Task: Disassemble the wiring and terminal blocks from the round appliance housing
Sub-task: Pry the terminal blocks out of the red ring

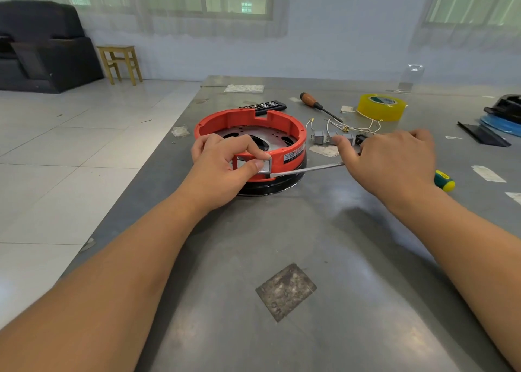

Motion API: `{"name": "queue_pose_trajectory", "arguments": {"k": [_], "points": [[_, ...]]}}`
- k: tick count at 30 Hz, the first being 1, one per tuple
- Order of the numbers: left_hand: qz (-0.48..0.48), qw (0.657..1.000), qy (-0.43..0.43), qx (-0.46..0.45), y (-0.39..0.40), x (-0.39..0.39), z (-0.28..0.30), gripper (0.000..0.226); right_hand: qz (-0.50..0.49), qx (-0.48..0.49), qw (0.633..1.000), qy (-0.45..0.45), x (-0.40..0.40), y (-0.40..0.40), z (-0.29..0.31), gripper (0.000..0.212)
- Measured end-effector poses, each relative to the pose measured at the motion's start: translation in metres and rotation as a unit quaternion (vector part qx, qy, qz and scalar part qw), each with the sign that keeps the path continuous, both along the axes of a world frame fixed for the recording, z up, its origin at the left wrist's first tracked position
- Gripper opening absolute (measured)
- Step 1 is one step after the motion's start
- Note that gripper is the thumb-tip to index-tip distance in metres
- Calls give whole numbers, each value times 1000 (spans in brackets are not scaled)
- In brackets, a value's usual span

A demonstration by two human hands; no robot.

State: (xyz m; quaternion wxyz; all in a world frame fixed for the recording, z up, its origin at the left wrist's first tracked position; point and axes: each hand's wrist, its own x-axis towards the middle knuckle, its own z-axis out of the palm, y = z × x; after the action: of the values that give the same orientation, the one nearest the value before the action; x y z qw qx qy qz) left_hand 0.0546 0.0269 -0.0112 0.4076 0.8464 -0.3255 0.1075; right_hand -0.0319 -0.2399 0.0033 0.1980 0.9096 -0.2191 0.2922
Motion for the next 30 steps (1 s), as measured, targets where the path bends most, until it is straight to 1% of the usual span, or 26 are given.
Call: {"name": "queue_pose_trajectory", "arguments": {"k": [7, 12, 18, 26, 30], "points": [[1, 1000, -1, -8, 0, -1, -1, 31, -29, 4, 1000, 6, -4, 1, 21, 80], [4, 1000, 4, -6, 0, 0, -1, 29, -50, 34, 997, 56, -4, -5, 26, 70], [6, 1000, 9, 1, 0, 0, 0, 27, -60, 42, 994, 81, -1, -11, 36, 75], [9, 1000, 16, -12, -2, -3, 0, 29, -25, 61, 996, 54, 5, -4, 19, 71], [8, 1000, 8, -13, -3, -3, 0, 30, -20, 55, 998, 29, 5, -3, 14, 75]]}}
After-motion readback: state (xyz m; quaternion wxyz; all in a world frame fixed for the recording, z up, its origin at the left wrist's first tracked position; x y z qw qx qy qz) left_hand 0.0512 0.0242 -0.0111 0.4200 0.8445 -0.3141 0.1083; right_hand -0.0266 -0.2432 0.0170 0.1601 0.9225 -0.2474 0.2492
